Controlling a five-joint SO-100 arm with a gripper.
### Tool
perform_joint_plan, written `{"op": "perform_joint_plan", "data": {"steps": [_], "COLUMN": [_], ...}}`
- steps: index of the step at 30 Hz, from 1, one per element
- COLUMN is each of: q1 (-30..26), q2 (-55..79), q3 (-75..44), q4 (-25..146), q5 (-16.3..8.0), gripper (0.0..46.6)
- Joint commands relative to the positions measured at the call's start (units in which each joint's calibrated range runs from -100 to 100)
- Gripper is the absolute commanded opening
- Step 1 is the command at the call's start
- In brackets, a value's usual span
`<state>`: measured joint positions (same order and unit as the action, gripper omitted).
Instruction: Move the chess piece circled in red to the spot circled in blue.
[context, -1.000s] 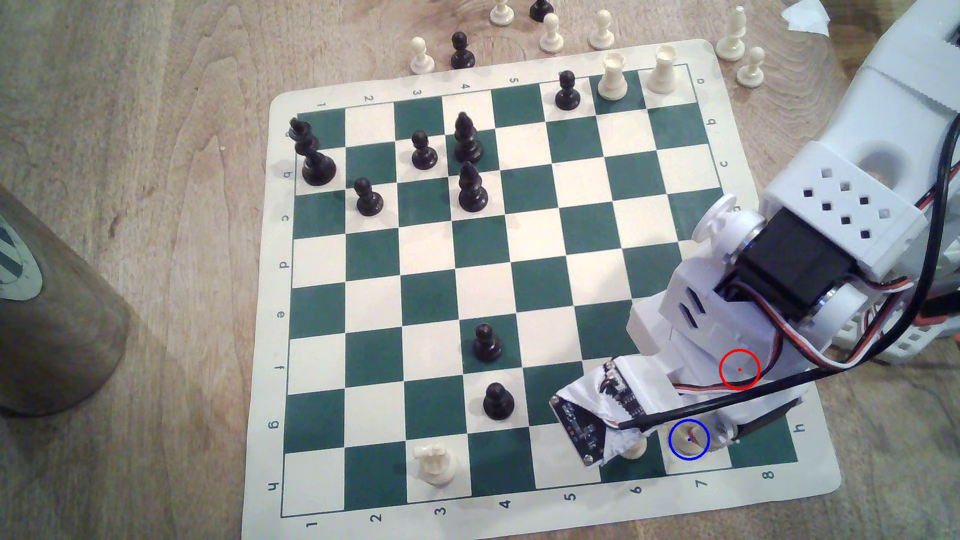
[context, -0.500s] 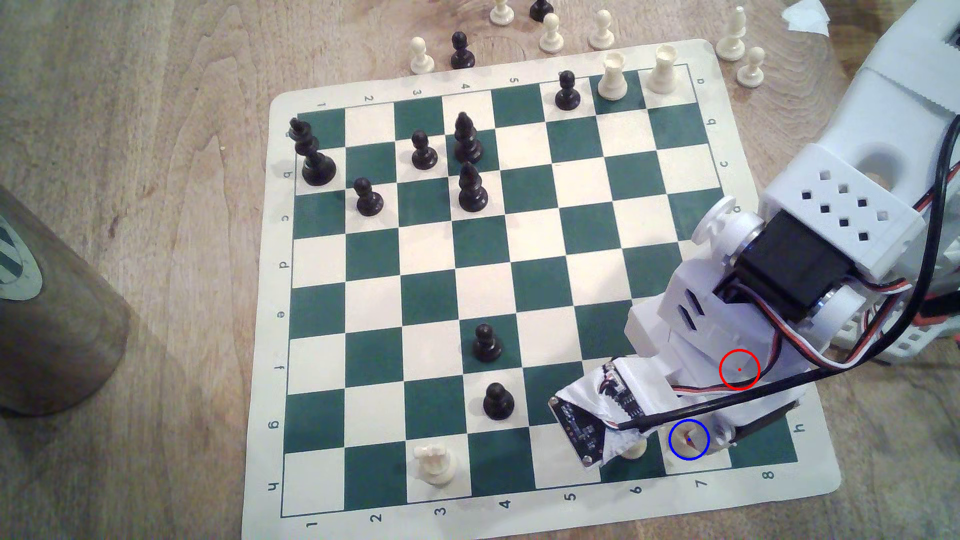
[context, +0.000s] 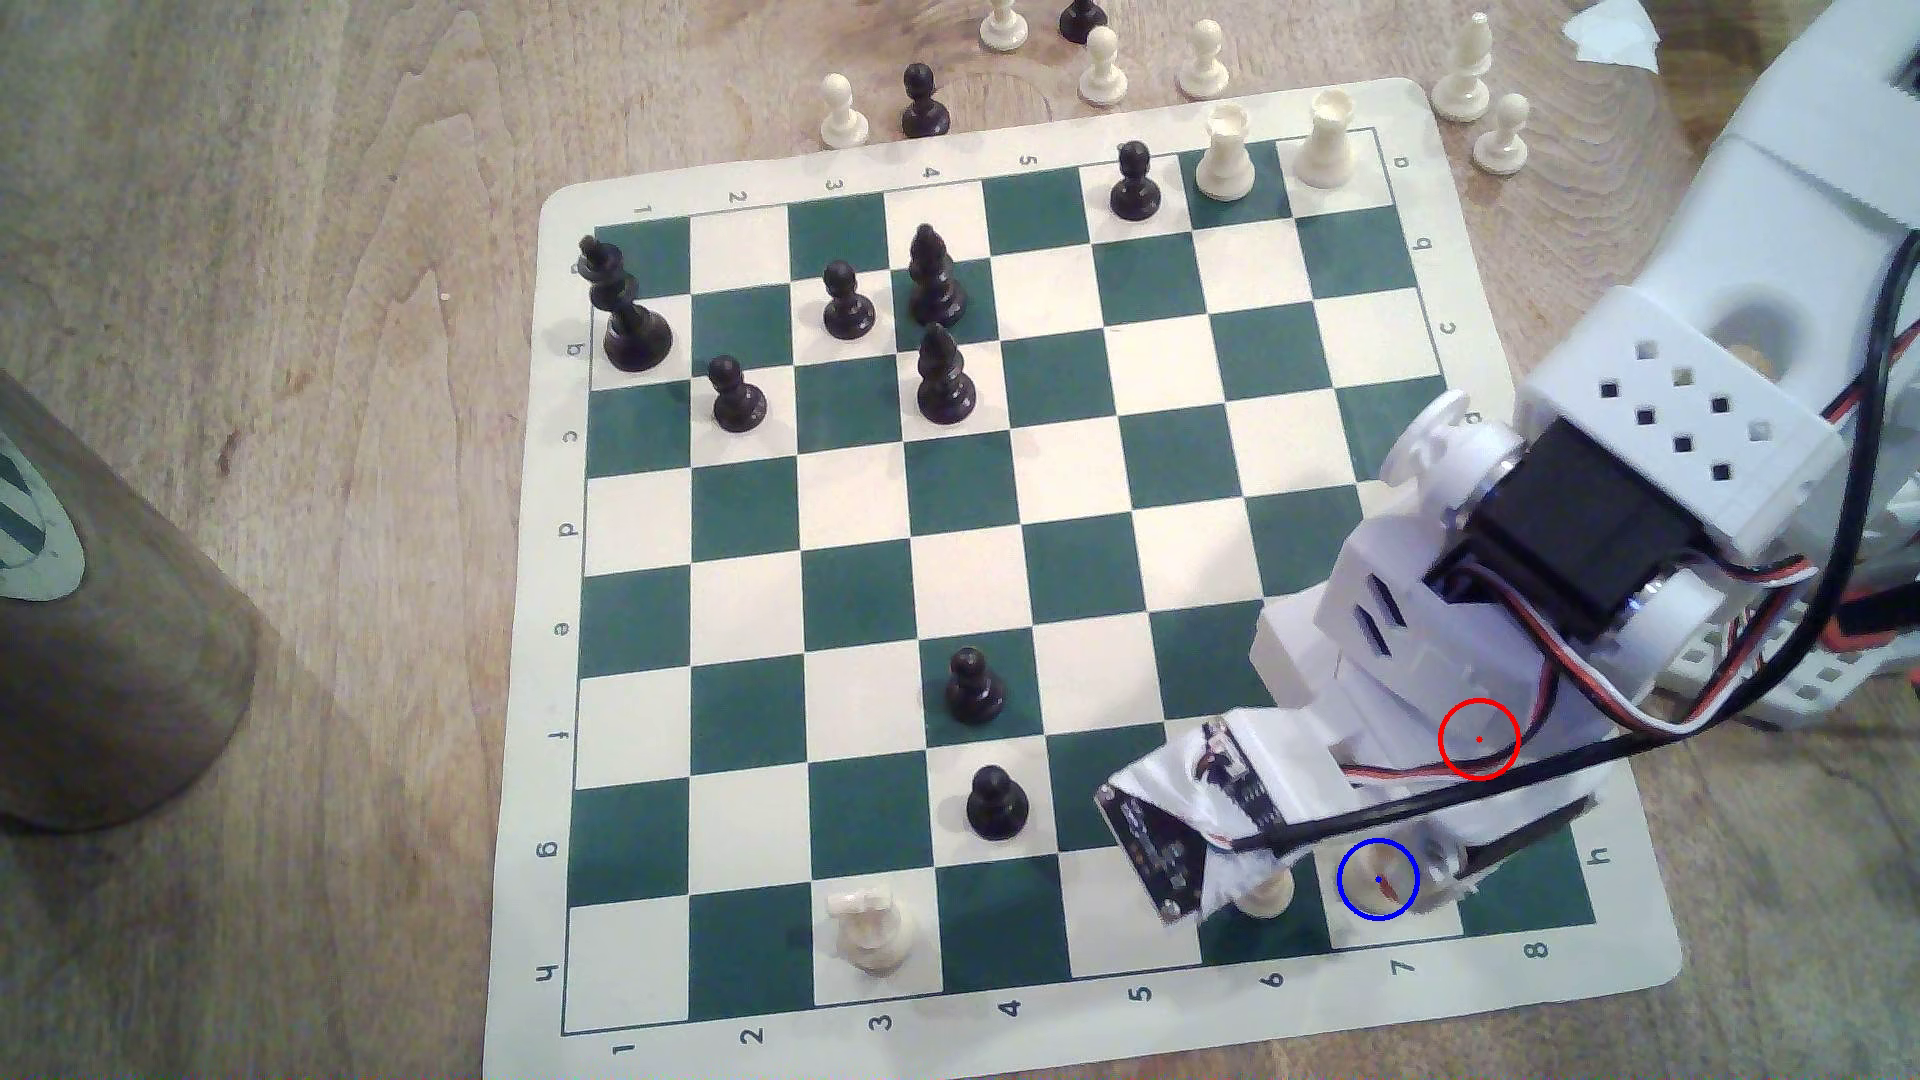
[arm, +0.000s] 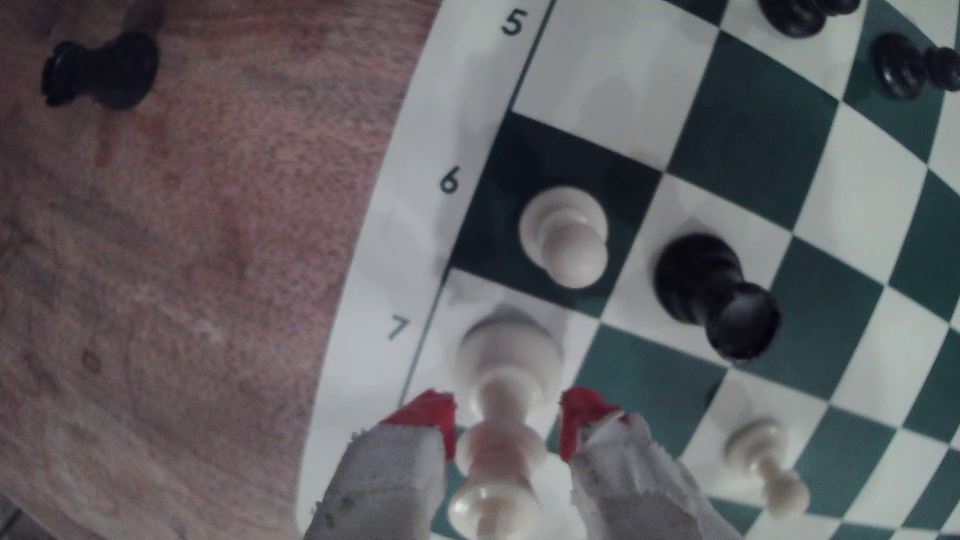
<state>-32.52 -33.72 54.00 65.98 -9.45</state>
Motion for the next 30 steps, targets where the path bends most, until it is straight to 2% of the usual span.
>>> {"op": "perform_joint_plan", "data": {"steps": [1, 7, 12, 25, 28, 30], "q1": [-0.1, -0.2, -0.1, 0.0, 3.4, 7.4], "q2": [-3.4, -5.8, -14.2, -32.9, -39.5, -42.4], "q3": [-0.3, -0.1, -0.1, 2.2, 2.3, 2.3], "q4": [0.0, 2.2, 8.1, 23.0, 24.6, 25.7], "q5": [-0.3, -0.2, -0.2, -0.2, 0.8, 2.2], "gripper": [15.5, 17.9, 19.4, 19.9, 12.7, 10.8]}}
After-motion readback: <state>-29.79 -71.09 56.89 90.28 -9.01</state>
